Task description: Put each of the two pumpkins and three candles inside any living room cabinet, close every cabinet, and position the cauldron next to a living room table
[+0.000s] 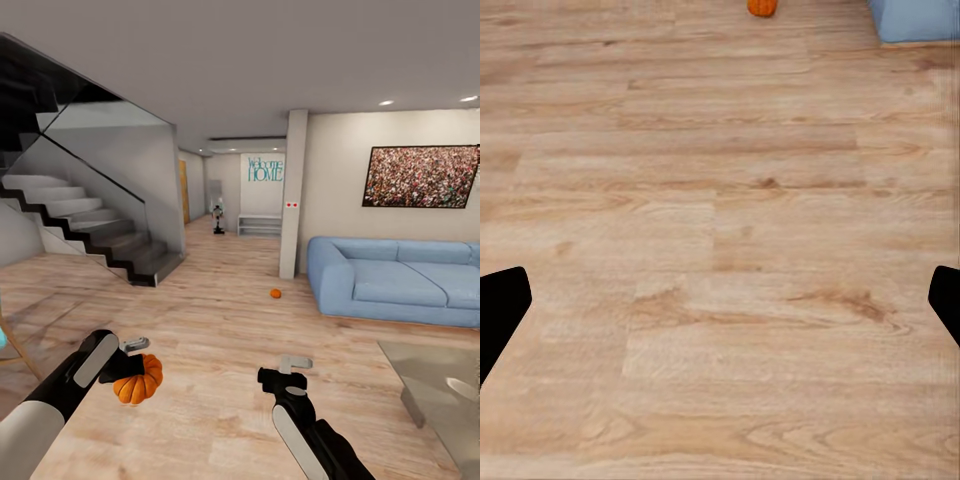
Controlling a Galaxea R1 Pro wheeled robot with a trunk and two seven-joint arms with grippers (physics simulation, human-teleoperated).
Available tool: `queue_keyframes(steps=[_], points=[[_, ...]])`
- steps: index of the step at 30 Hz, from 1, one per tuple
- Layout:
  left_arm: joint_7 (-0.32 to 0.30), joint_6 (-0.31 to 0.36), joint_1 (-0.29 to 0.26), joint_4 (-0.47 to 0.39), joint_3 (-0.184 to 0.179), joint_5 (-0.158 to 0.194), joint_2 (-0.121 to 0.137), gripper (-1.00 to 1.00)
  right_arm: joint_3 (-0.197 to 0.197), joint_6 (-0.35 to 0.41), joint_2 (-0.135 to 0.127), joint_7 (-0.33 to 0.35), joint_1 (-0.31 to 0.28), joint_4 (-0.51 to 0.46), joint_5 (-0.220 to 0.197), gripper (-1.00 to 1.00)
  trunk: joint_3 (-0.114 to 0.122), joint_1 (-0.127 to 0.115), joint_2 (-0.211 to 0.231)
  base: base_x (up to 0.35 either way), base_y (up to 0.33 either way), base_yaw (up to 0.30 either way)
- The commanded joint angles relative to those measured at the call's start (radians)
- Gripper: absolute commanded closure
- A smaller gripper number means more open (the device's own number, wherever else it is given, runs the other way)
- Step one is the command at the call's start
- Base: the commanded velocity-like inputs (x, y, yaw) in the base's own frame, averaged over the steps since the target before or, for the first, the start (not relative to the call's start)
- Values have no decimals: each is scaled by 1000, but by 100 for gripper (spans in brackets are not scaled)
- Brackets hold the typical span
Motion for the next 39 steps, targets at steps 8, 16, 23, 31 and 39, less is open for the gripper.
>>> queue_keyframes(steps=[8, 16, 23, 31, 39], points=[[11, 0, -1, -2, -5, 10, 1, 100, 2, 3, 0, -8, -1, -1, -5, -100, 4, 1, -1, 302, 161, -181], [11, 0, -1, -3, -5, 10, 0, 100, 3, 3, 0, -8, -1, -2, -5, -100, 4, 1, -1, 309, 137, -15], [11, 0, -1, -3, -5, 10, -2, 100, 3, 3, 0, -8, -1, -2, -6, -100, 4, 1, -1, 315, 118, -1], [11, 0, -1, -3, -5, 9, -2, 100, 3, 3, 1, -8, -1, -2, -6, -100, 4, 1, -1, 317, 111, -121], [11, 0, -1, -3, -5, 9, -2, 100, 3, 3, 1, -8, -1, -2, -6, -100, 4, 1, -1, 317, 110, -42]])
